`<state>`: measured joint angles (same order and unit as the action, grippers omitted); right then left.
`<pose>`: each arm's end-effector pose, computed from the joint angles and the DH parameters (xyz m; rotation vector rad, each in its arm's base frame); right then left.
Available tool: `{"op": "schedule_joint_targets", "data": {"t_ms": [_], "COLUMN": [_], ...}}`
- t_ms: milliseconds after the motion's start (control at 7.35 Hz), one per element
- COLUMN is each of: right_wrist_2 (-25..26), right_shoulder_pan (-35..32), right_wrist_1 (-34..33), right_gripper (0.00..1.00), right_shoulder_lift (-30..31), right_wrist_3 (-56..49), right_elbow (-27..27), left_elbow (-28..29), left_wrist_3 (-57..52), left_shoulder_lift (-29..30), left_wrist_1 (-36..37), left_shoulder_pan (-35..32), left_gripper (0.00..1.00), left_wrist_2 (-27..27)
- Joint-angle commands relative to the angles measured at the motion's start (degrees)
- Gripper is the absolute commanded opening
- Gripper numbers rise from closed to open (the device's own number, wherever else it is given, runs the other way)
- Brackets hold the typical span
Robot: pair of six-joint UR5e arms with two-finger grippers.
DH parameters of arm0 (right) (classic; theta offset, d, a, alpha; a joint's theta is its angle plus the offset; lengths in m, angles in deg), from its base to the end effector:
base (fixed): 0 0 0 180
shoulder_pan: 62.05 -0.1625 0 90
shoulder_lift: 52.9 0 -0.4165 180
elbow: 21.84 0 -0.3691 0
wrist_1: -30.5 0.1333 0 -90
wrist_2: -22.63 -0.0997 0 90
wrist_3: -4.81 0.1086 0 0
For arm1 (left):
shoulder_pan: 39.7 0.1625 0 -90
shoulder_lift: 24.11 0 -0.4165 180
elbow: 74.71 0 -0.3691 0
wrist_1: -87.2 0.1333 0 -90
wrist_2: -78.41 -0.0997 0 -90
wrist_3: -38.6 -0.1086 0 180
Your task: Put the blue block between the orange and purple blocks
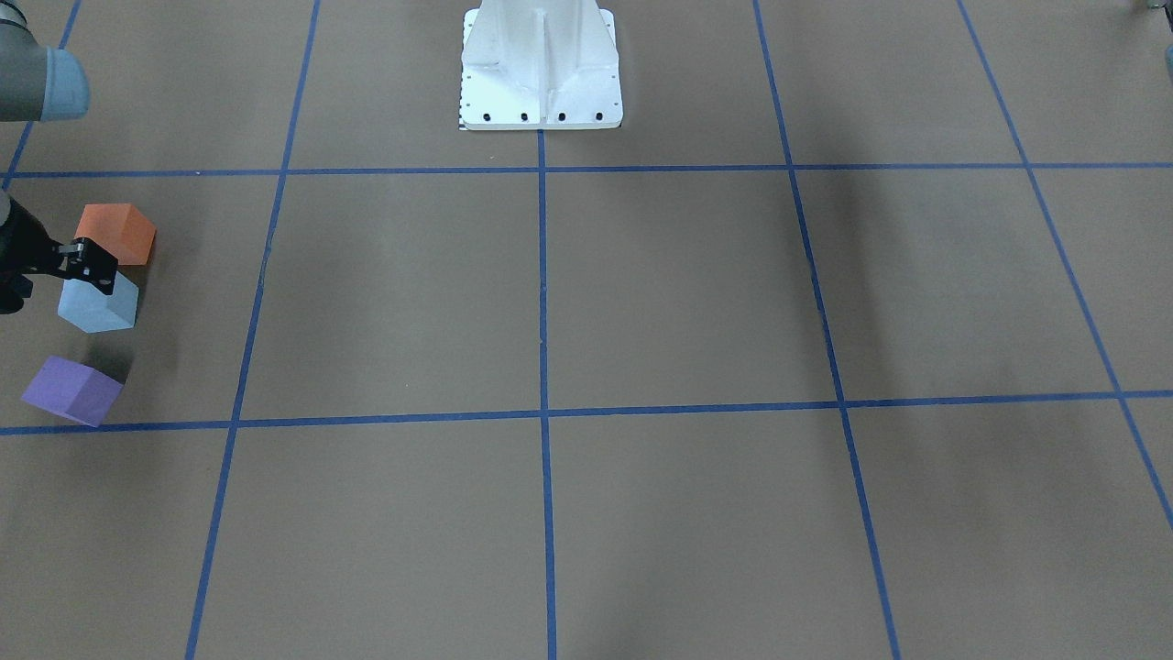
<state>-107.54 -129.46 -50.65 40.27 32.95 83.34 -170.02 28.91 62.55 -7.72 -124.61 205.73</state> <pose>-0.1186 -0.4497 0.5436 0.0184 -0.7754 -0.0356 -0.0269 -0.4582 0.6394 0.1425 0.6477 0.2876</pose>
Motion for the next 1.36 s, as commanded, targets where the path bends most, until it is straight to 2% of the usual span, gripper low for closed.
{"op": "schedule_joint_targets", "data": {"t_ms": [0, 136, 544, 952, 1224], "right_wrist_2": [-4.8, -4.8, -3.1, -3.3, -3.5], "right_shoulder_pan": [-12.5, -16.5, -18.3, -20.4, -24.2], "right_wrist_1": [-5.7, -7.9, -7.3, -5.5, -7.5], "right_gripper": [1.0, 1.0, 1.0, 1.0, 1.0], "right_shoulder_lift": [-0.2, 0.9, 6.1, 5.6, 5.4], "right_wrist_3": [-22.5, -26.9, -28.0, -28.0, -37.1], "right_elbow": [-1.4, -1.6, -3.1, -6.5, -6.4], "left_elbow": [0.2, 0.0, -0.7, -0.7, -0.4], "left_wrist_3": [-0.2, -0.4, -0.5, -0.5, -0.5], "left_shoulder_lift": [0.0, -0.3, -0.1, -0.3, -0.3], "left_wrist_1": [0.0, 0.0, 2.6, 3.1, 3.1], "left_shoulder_pan": [-0.2, -0.3, -2.2, -2.4, -2.6], "left_gripper": [1.0, 1.0, 1.0, 1.0, 1.0], "left_wrist_2": [0.0, 0.4, 0.5, 0.6, 0.6]}}
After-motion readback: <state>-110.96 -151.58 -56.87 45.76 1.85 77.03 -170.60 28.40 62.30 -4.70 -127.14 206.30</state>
